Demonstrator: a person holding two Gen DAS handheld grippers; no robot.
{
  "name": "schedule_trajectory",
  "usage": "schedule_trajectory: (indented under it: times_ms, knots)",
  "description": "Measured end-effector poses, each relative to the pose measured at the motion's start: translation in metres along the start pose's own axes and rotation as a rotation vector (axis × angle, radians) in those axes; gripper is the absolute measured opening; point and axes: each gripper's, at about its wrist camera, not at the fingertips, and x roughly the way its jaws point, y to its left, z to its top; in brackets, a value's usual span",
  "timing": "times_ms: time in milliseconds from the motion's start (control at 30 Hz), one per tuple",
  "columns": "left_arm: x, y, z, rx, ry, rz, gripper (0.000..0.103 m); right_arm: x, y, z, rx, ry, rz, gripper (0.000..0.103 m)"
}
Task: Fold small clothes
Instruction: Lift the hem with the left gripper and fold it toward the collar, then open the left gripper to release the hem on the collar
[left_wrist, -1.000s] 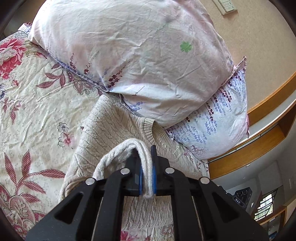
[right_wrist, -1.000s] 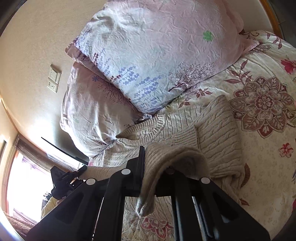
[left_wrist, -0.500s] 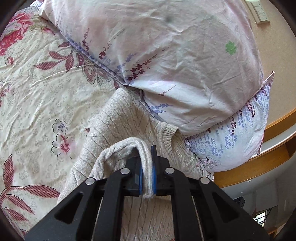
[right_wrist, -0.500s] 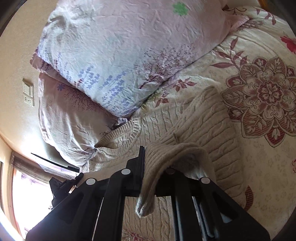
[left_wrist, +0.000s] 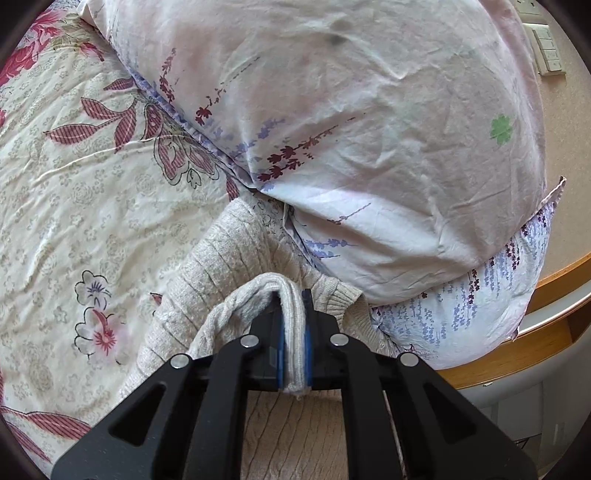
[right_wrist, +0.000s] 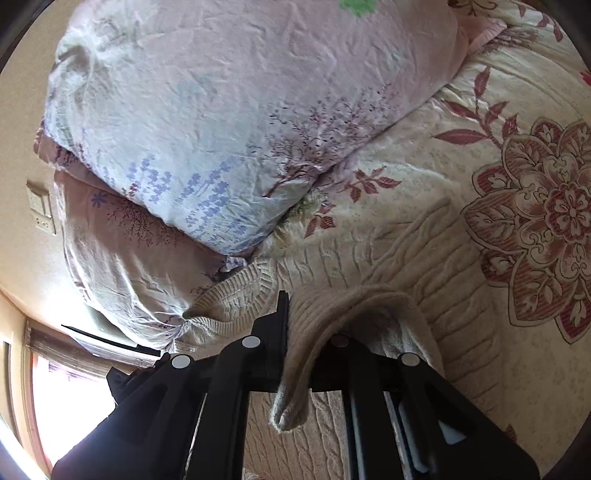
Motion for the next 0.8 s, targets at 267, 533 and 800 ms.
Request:
schedule_trajectory:
  times_ms: [267,533,800]
  knots:
    - [0.015,0.004,0.005,-0.041,0.008,0.012,0.008,0.006,0.001,0.006,0.036,0.01,-0.006,0.007]
    - [0.025,0.0,0.011,-0.059,0.029,0.012,0.02,0.001,-0.004,0.013,0.131,0.018,0.013,0.038]
    - [0.008,-0.027,0.01,0.092,0.024,0.032,0.058,-0.053,0.005,0.021,-0.011,-0.165,-0.104,0.063]
